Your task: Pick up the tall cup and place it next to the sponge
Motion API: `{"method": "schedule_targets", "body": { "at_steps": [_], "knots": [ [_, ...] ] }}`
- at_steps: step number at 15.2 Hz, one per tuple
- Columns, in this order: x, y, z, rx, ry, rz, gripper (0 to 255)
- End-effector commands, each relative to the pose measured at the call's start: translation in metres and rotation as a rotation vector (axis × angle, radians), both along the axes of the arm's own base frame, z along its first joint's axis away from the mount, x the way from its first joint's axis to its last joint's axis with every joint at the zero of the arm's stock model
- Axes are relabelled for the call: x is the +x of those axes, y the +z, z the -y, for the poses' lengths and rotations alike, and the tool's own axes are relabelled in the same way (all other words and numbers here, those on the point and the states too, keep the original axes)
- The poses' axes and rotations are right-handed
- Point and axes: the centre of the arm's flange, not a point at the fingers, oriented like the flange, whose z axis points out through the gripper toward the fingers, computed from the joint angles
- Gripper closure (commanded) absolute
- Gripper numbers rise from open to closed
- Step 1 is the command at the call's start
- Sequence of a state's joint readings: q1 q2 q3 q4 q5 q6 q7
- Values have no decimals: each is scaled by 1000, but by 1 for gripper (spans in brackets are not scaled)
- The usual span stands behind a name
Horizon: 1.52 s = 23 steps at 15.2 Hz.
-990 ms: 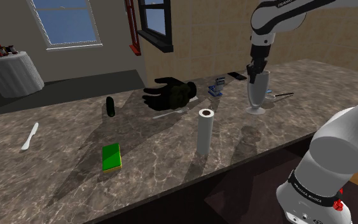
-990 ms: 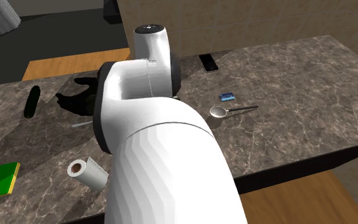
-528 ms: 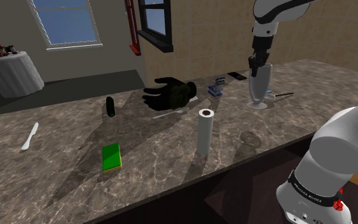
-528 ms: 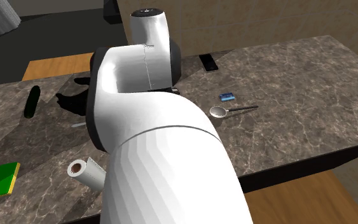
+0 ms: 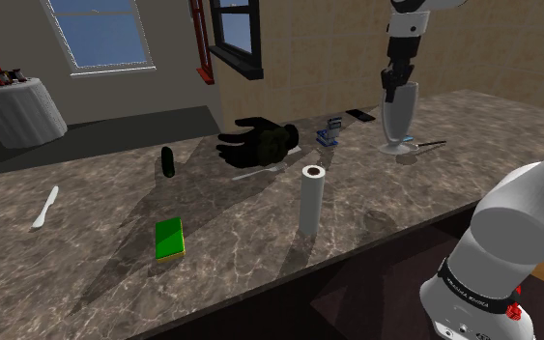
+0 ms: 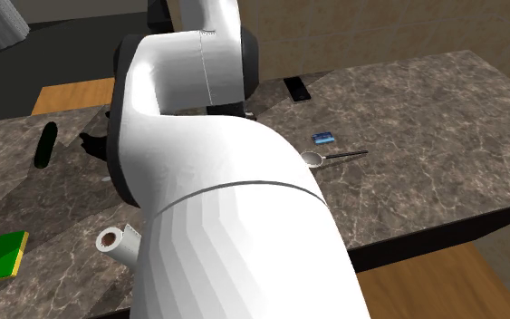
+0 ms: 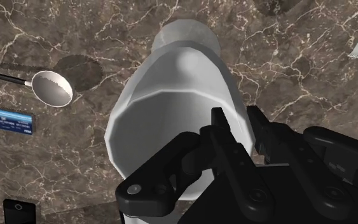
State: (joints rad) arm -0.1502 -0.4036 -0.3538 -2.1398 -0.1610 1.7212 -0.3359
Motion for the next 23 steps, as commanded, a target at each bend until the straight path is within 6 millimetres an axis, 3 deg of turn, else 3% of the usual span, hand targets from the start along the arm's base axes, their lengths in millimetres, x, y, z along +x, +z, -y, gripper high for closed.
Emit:
{"method": "schedule_targets", "body": {
  "at_steps": [1,23],
  "knots": [
    [0,11,-1,0,0,0,255],
    [0,127,-1,0,0,0,255]
  ]
}}
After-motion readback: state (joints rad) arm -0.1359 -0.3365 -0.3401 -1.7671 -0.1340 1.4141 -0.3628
